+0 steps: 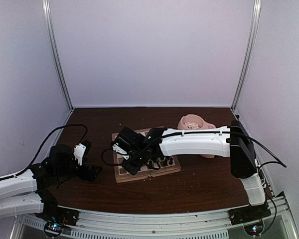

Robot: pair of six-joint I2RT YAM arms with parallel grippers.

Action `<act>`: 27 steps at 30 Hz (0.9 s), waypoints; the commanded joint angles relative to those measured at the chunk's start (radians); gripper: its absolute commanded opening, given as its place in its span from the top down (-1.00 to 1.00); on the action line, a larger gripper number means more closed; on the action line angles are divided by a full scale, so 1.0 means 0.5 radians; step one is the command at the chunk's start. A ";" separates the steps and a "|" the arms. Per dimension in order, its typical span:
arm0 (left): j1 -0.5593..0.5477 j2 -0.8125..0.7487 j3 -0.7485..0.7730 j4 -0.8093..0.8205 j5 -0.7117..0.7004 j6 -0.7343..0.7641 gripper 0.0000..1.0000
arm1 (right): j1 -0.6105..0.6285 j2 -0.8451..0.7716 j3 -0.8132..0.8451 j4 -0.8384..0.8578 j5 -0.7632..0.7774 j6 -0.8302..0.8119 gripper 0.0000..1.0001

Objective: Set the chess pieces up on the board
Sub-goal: Place the knight at g8.

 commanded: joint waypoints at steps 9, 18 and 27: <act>-0.008 -0.016 0.043 0.075 0.009 -0.007 -0.95 | -0.003 0.079 0.079 -0.032 0.095 -0.020 0.87; -0.008 -0.021 0.040 0.077 0.013 -0.007 -0.95 | -0.001 0.124 0.096 -0.028 0.068 -0.027 0.84; -0.008 -0.037 0.034 0.077 0.017 -0.005 -0.95 | -0.003 0.141 0.107 -0.024 0.046 -0.036 0.71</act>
